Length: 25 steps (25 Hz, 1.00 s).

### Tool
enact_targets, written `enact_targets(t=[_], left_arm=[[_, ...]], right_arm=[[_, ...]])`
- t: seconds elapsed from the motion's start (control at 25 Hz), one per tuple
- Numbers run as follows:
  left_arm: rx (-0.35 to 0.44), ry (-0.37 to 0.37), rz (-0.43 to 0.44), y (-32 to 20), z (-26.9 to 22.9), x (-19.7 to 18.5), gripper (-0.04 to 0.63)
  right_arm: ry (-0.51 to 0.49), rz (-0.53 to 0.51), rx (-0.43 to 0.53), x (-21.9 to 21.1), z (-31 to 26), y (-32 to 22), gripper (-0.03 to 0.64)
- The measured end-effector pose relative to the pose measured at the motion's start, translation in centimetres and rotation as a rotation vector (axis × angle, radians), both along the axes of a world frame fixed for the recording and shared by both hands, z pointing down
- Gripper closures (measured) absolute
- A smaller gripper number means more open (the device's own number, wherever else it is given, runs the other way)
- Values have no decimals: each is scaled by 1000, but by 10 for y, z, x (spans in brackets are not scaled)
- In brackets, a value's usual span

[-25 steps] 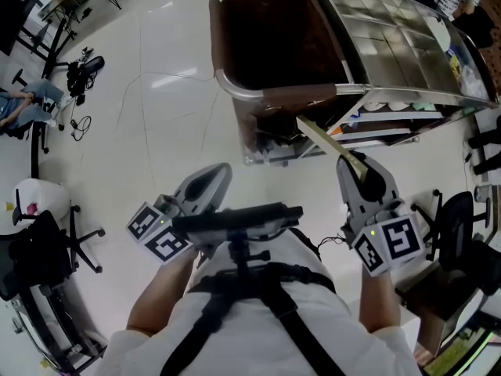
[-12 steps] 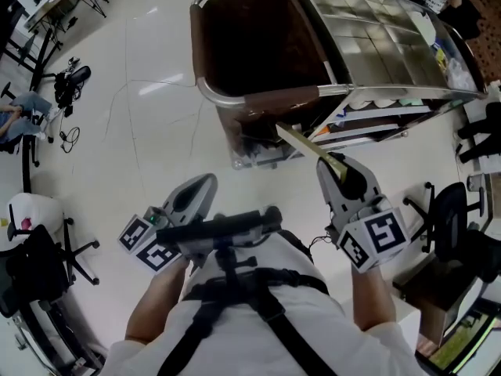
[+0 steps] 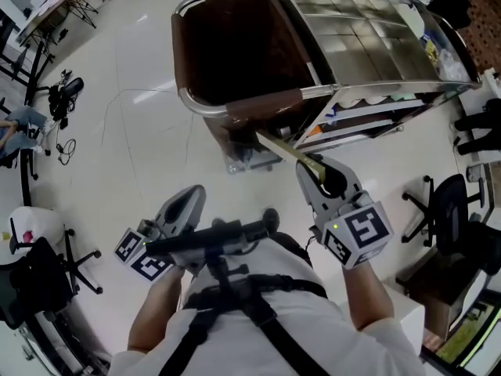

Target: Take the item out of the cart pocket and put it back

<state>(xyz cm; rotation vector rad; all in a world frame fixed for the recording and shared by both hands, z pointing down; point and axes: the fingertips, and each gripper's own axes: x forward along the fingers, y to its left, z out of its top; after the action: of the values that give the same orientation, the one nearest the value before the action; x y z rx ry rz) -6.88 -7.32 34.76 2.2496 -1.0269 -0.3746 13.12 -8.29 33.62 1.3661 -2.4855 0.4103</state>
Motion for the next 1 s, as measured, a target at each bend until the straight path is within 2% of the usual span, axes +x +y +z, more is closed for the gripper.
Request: enact_targets(t=[0.24, 0.56, 0.76, 1.0], left_arm=[[-12, -3, -23, 2, 4, 20, 601], [-40, -2, -95, 11, 15, 46, 601], [-57, -7, -122, 18, 19, 55, 601], [-80, -9, -107, 20, 23, 47, 601]], right_arm=[[3, -43, -9, 11, 6, -3, 543], [3, -130, -35, 26, 19, -10, 543], [17, -191, -49, 21, 26, -16, 543], [25, -190, -65, 3, 32, -19, 543]])
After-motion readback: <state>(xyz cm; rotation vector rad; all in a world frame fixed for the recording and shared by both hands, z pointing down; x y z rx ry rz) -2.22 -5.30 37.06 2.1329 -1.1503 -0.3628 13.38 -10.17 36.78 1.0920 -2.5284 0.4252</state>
